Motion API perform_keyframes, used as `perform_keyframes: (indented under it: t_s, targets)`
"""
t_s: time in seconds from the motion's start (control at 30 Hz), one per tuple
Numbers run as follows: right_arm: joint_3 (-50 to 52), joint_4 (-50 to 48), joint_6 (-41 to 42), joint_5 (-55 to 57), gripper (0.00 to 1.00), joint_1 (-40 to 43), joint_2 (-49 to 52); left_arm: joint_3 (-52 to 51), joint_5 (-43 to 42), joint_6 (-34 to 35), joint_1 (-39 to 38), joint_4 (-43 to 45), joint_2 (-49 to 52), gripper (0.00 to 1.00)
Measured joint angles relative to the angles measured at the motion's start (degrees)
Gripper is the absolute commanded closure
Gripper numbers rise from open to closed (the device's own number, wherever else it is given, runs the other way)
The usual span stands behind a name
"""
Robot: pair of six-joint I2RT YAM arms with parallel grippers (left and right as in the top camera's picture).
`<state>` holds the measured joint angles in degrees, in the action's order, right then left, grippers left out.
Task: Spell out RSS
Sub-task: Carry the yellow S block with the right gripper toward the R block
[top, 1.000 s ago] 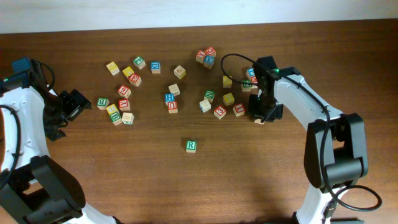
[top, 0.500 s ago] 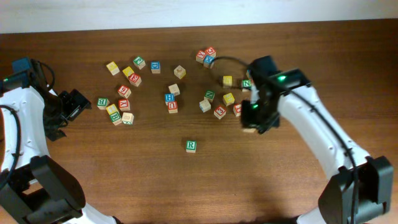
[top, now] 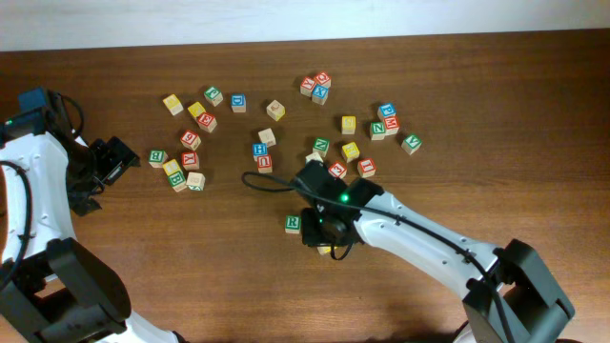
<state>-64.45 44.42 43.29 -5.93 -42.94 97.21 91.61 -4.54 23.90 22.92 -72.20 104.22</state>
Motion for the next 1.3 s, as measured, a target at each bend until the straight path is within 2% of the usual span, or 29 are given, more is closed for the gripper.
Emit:
perform_keyframes:
  t_s: [0.23, 0.33, 0.43, 0.5, 0.57, 0.77, 0.83, 1.0, 1.13, 1.3]
  targets:
    - [0.8, -1.4, 3.2, 6.0, 0.68, 0.0, 2.8, 0.0, 0.0, 0.0, 0.0, 0.0, 0.0, 0.01]
    - [0.8, -1.4, 3.1, 6.5, 0.52, 0.0, 3.1, 0.0, 0.0, 0.0, 0.0, 0.0, 0.0, 0.01]
    - [0.0, 0.6, 2.3, 6.9, 0.45, 0.0, 3.1, 0.0, 0.0, 0.0, 0.0, 0.0, 0.0, 0.01]
    - [-2.8, 5.0, 1.4, 7.0, 0.32, 0.0, 3.3, 0.0, 0.0, 0.0, 0.0, 0.0, 0.0, 0.01]
    - [-5.5, 8.2, 0.8, 6.8, 0.29, 0.0, 3.3, 0.0, 0.0, 0.0, 0.0, 0.0, 0.0, 0.01]
    - [-8.1, 12.5, -2.3, 4.2, 0.3, -0.2, 3.3, 0.0, 0.0, 0.0, 0.0, 0.0, 0.0, 0.01]
    - [-6.1, 11.6, -2.8, 3.7, 0.34, -0.7, 3.3, 0.0, 0.0, 0.0, 0.0, 0.0, 0.0, 0.01]
    - [0.1, 6.4, -2.8, 2.8, 0.34, -1.5, 3.4, 0.0, 0.0, 0.0, 0.0, 0.0, 0.0, 0.01]
    - [3.3, 2.5, -2.8, 1.9, 0.4, -1.7, 3.4, 0.0, 0.0, 0.0, 0.0, 0.0, 0.0, 0.01]
    - [5.3, 0.7, -2.6, 1.7, 0.54, -2.0, 3.4, 0.0, 0.0, 0.0, 0.0, 0.0, 0.0, 0.01]
